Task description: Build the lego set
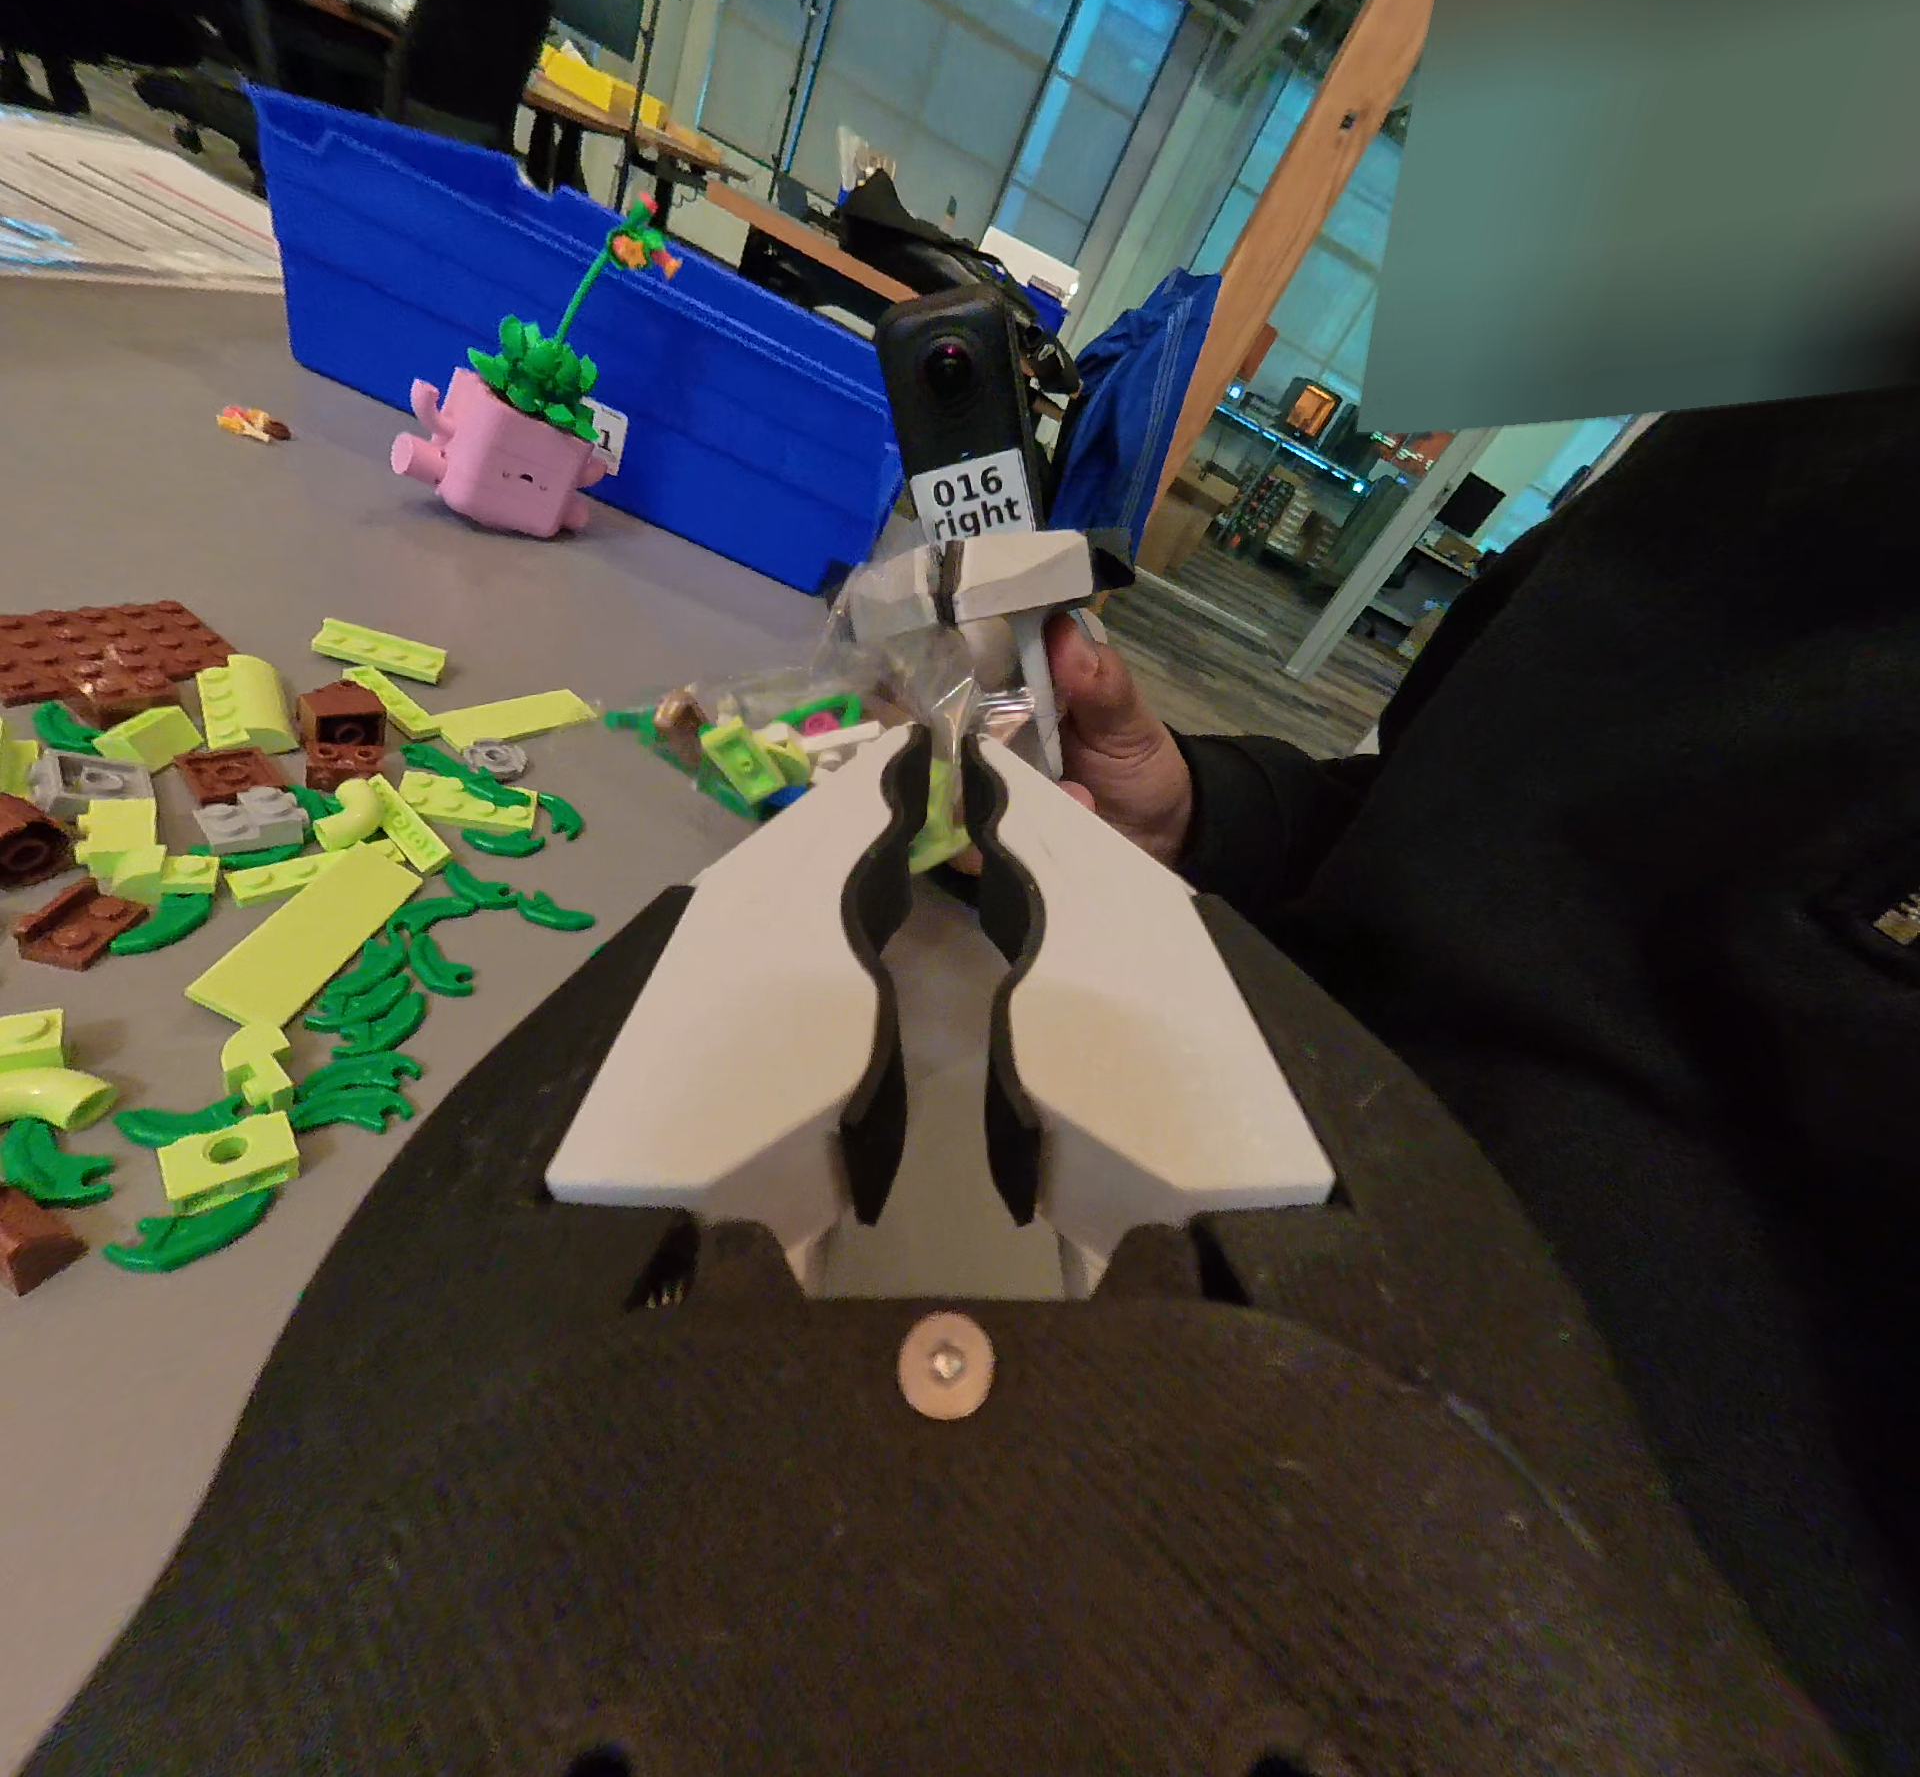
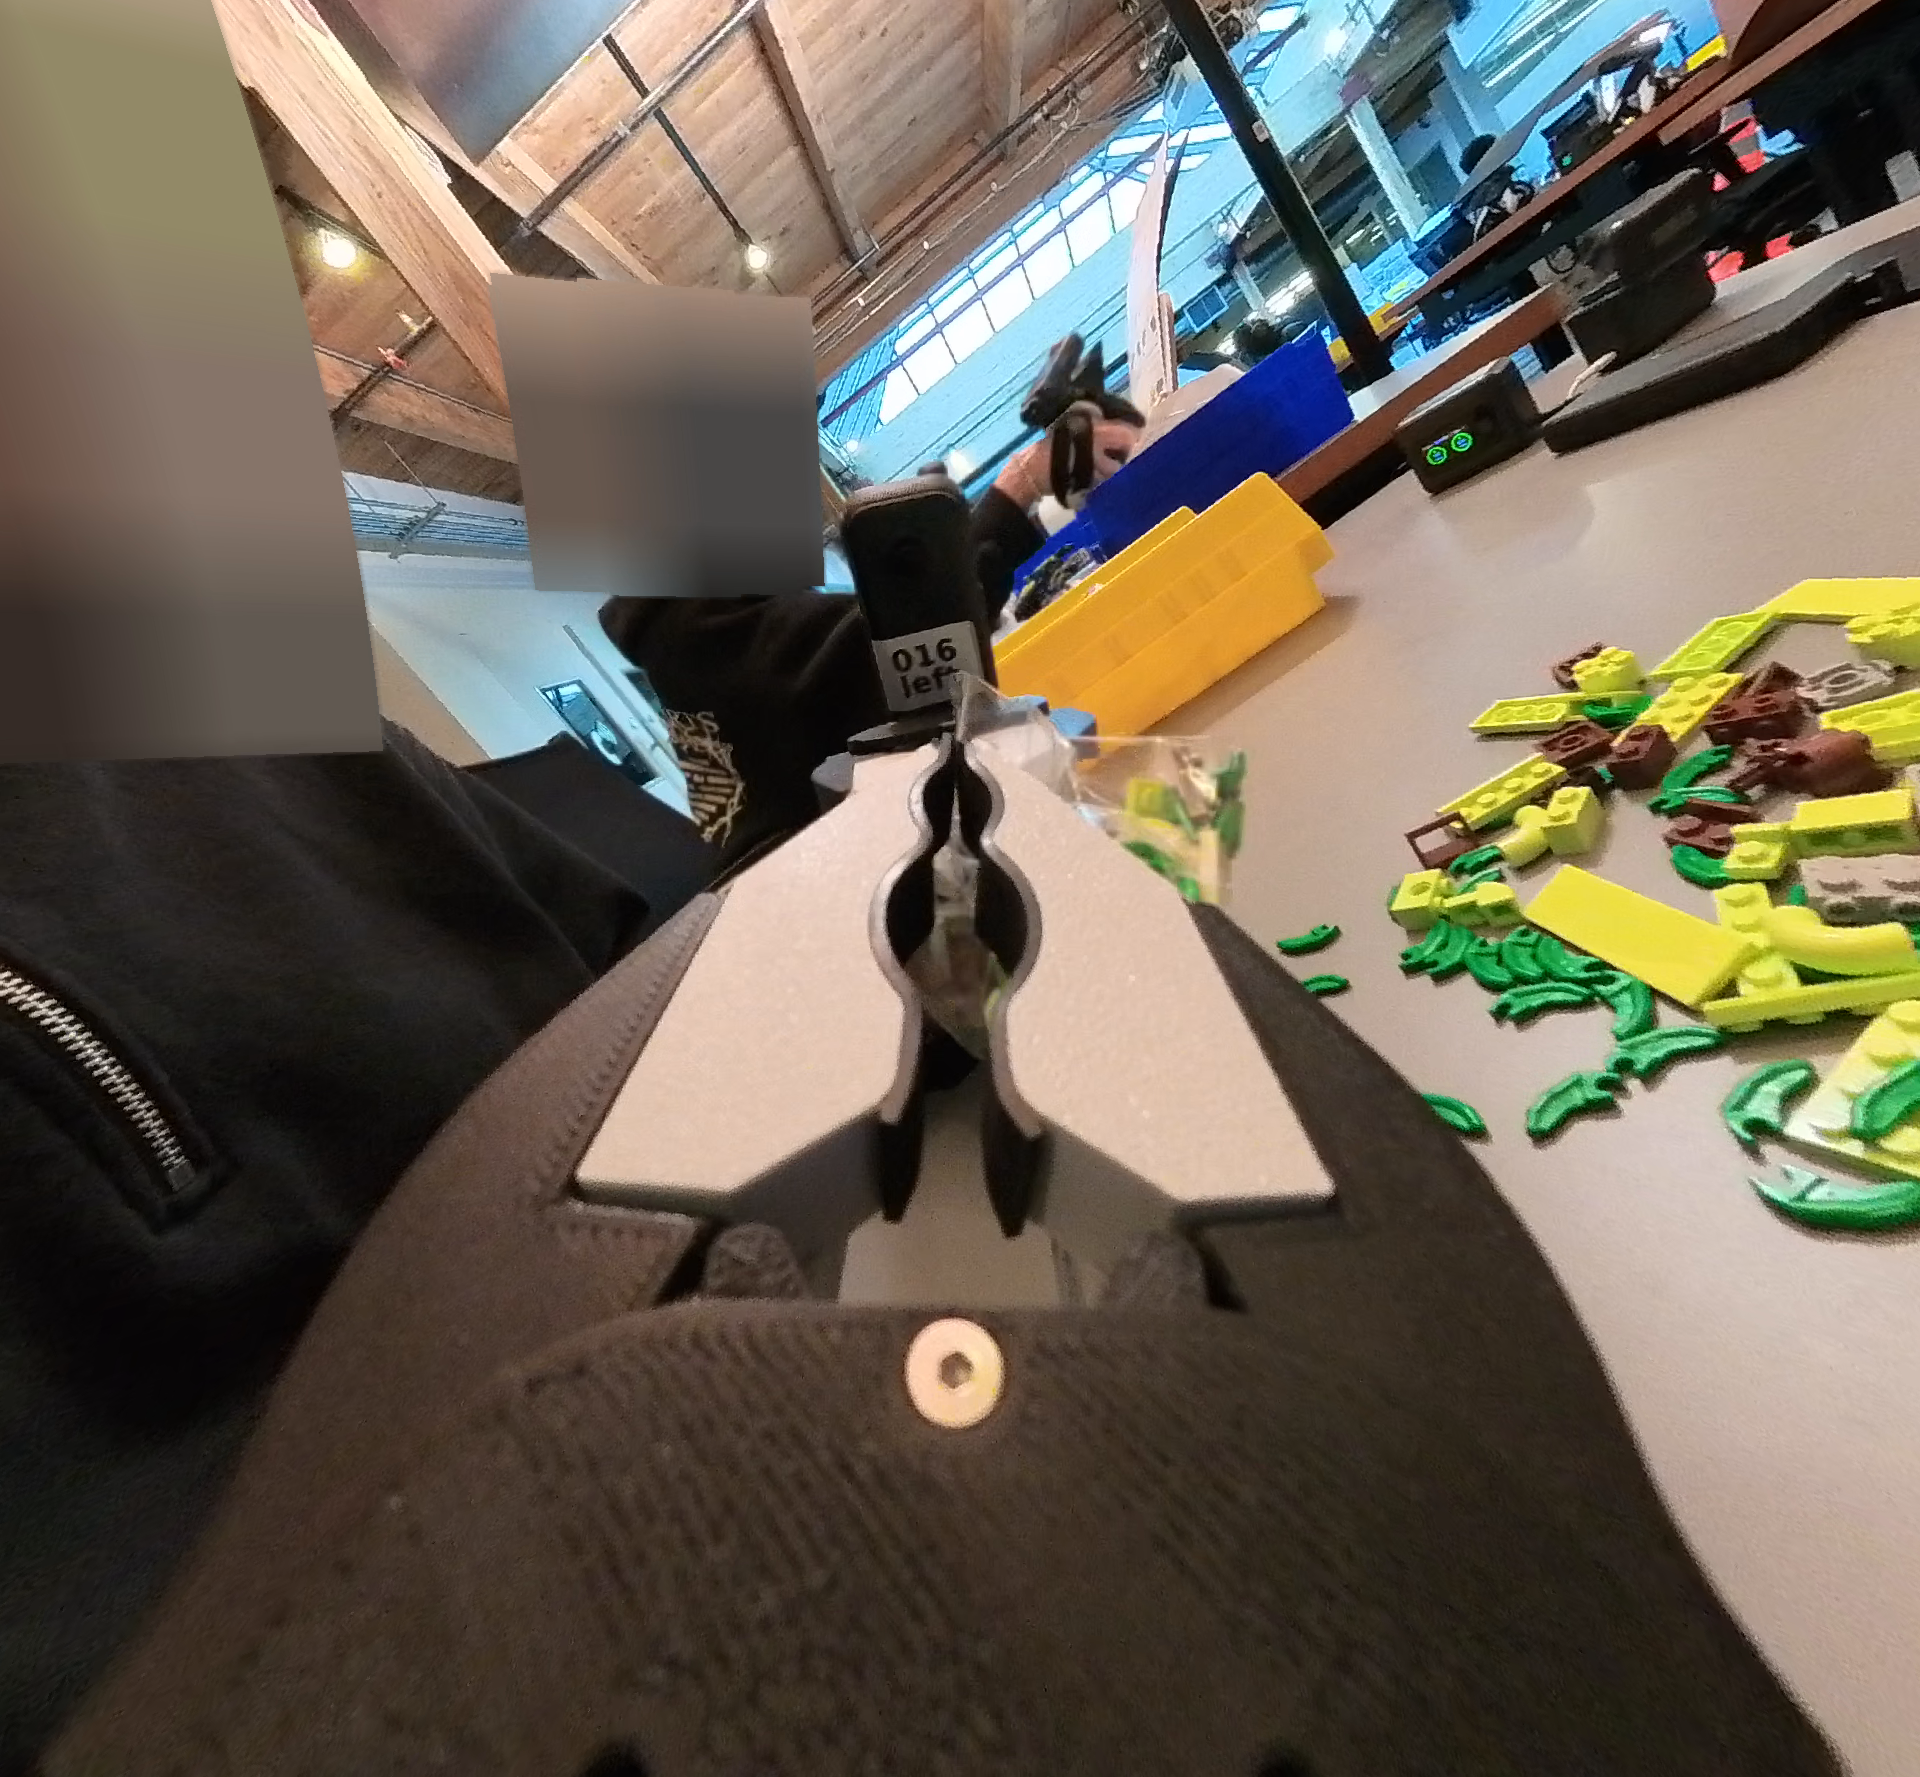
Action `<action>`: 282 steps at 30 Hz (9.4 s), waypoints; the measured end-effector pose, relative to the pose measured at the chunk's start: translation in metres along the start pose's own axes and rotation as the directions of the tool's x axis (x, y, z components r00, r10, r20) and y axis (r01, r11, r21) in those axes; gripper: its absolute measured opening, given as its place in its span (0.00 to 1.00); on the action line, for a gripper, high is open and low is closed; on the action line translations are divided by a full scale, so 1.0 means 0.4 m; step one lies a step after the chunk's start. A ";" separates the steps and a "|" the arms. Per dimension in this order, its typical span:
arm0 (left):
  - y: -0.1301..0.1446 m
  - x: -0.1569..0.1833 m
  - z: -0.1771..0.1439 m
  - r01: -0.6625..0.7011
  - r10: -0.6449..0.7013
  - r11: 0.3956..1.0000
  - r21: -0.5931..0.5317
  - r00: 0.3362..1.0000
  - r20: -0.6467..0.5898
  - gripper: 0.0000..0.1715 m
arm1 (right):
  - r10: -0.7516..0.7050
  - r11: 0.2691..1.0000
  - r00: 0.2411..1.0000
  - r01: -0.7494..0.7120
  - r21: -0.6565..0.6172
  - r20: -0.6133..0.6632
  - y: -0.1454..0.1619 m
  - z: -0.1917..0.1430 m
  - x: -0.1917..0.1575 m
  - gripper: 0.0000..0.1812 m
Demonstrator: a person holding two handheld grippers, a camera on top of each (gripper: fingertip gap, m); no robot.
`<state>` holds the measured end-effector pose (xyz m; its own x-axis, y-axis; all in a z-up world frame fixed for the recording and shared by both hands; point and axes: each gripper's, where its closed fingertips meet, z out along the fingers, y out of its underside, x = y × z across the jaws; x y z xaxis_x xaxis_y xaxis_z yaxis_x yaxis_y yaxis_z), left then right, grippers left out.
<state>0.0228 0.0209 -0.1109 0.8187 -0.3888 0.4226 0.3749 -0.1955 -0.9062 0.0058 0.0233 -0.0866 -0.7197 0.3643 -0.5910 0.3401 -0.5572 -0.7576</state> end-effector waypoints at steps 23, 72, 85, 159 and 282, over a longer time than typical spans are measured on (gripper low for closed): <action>-0.031 0.005 -0.013 0.150 -0.140 0.984 0.099 0.985 -0.102 0.00 | -0.160 0.982 0.985 0.166 0.090 -0.065 -0.048 -0.015 -0.017 0.10; -0.031 0.017 -0.021 0.137 -0.124 0.986 0.091 0.983 -0.136 0.00 | -0.246 0.961 0.968 0.237 -0.142 -0.050 0.028 -0.005 -0.009 0.03; -0.045 0.053 -0.012 0.171 -0.141 0.979 0.115 0.963 -0.228 0.00 | -0.057 0.995 0.993 0.065 -0.078 0.103 0.013 -0.008 -0.050 0.00; -0.104 0.068 -0.068 0.374 -0.258 0.905 0.204 0.863 -0.434 0.00 | -0.280 0.956 0.958 0.272 0.112 0.064 -0.061 -0.047 -0.089 0.02; -0.112 -0.021 -0.110 0.491 -0.394 0.843 0.220 0.842 -0.370 0.00 | -0.438 0.898 0.886 0.440 -0.026 -0.151 -0.020 -0.008 -0.030 0.14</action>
<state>-0.0198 -0.0068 -0.0732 0.3807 -0.5831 0.7177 0.8135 -0.1578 -0.5598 0.0138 0.0257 -0.0743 -0.6954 0.6796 -0.2336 0.0046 -0.3209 -0.9471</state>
